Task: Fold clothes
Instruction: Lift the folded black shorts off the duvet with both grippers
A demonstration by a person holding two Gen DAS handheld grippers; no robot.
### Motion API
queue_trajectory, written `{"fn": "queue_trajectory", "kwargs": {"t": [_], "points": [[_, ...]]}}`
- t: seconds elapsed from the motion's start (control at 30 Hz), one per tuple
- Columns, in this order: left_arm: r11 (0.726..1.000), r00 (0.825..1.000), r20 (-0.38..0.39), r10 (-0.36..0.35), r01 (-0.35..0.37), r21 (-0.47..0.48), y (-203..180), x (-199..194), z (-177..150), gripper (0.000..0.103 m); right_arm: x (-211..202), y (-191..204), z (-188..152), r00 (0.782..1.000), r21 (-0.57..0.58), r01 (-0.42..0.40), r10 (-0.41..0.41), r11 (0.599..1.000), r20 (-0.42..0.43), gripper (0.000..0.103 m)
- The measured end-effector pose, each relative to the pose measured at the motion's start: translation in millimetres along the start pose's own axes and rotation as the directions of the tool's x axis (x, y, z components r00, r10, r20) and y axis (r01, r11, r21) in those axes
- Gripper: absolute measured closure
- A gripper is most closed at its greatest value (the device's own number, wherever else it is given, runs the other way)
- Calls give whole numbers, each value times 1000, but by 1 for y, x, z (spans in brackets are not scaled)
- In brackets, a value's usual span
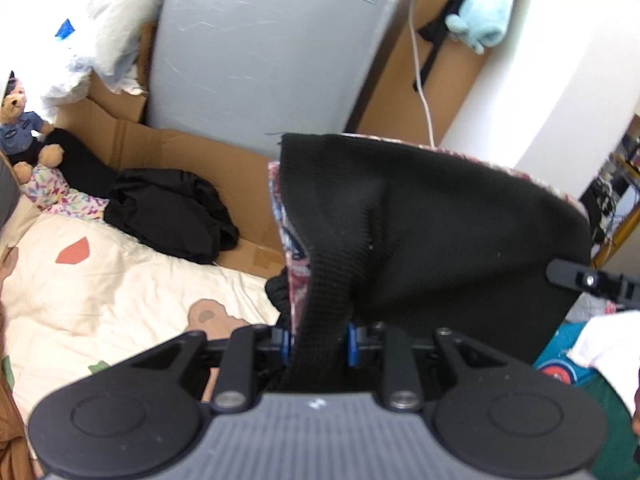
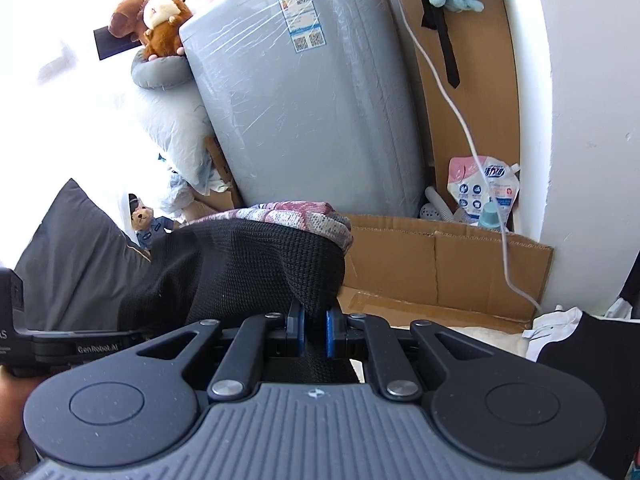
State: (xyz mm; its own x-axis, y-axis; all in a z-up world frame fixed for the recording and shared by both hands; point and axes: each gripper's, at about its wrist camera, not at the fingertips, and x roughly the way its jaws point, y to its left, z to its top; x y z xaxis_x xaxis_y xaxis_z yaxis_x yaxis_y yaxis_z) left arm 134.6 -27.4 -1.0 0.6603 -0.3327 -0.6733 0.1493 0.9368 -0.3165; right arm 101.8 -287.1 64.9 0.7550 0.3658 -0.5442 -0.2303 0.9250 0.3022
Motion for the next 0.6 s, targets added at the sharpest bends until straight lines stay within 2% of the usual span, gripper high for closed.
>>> {"fn": "queue_trajectory", "kwargs": {"t": [0.37, 0.6], "points": [[999, 998, -65, -5, 9, 52, -56, 50, -10, 76, -7, -58, -9, 993, 12, 102, -101, 995, -61, 93], [996, 995, -96, -24, 32, 83, -97, 79, -17, 76, -13, -104, -17, 980, 47, 186, -182, 981, -83, 93]]}}
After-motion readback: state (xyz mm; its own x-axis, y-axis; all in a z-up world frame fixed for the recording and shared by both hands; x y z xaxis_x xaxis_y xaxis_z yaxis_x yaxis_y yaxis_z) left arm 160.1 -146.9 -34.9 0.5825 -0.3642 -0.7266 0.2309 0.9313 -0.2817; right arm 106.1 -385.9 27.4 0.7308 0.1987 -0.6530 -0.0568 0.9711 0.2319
